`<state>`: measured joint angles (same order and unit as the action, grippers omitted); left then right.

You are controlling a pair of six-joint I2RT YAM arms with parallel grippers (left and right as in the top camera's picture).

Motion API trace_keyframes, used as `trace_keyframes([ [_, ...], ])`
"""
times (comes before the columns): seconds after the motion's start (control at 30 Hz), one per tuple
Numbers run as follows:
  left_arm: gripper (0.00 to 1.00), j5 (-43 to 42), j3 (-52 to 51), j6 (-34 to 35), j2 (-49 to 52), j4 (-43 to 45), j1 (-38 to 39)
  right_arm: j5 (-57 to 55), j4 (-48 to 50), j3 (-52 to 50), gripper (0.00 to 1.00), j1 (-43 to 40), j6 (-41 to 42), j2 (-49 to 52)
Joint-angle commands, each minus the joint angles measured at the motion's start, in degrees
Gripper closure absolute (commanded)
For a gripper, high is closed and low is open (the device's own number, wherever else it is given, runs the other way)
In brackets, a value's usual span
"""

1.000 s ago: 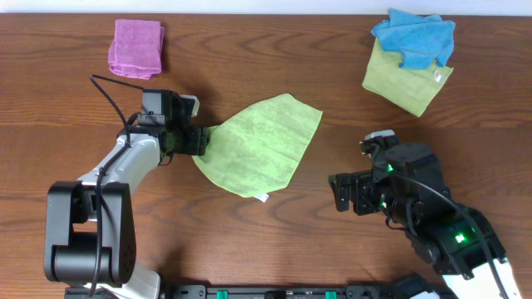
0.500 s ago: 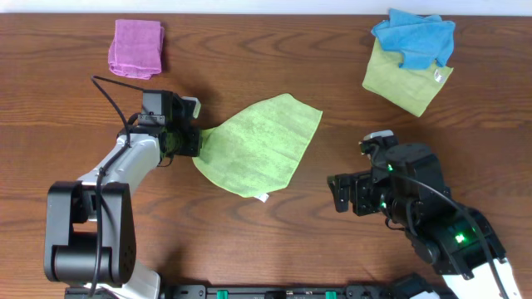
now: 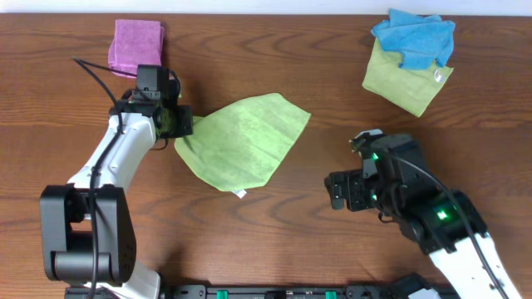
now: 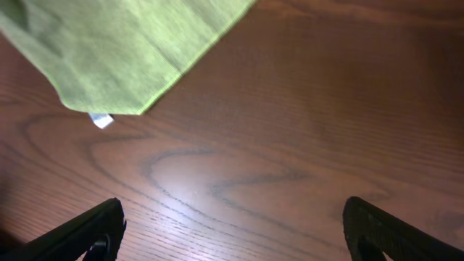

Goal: Fold the cloth
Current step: 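Grasp the green cloth's left corner with the left gripper, then grasp the green cloth's right corner with the right gripper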

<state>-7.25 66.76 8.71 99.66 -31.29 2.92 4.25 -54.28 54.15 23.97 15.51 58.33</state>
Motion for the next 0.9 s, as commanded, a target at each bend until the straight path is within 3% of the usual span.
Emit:
trace_keyframes([
  [0.0,0.95,3.4,1.4,13.8,0.3,-4.3,0.1,0.3,1.0,-0.1,0.06,0.7,0.4,2.5],
  [0.1,0.95,3.4,1.4,16.2,0.3,-7.7,0.1,0.3,4.8,-0.1,0.18,0.7,0.4,5.5],
  [0.13,0.94,3.4,1.4,16.2,0.3,-8.9,0.1,0.3,7.3,-0.1,0.28,0.7,0.4,6.9],
  [0.2,0.94,3.4,1.4,16.5,0.3,-11.1,0.1,0.3,12.2,-0.1,0.61,0.7,0.4,9.5],
  [0.23,0.95,3.4,1.4,17.1,0.3,-12.6,0.1,0.3,14.7,-0.1,0.71,0.7,0.4,11.0],
  [0.27,0.94,3.4,1.4,17.3,0.3,-13.8,0.1,0.3,16.9,-0.1,0.73,0.7,0.3,12.6],
  [0.37,0.94,2.7,1.4,18.8,0.3,-17.4,0.1,2.4,24.4,0.0,0.63,0.7,0.3,18.6],
  [0.6,0.94,-2.8,1.3,19.2,0.3,-22.9,1.8,11.2,29.7,0.0,0.65,0.7,0.3,24.8],
  [0.8,0.94,-2.4,1.3,20.1,0.3,-22.8,7.5,12.4,29.9,0.1,0.66,0.4,0.3,24.8],
  [0.87,0.94,0.2,1.3,21.0,0.3,-21.2,8.9,13.2,29.7,0.1,0.71,0.4,0.3,24.8],
])
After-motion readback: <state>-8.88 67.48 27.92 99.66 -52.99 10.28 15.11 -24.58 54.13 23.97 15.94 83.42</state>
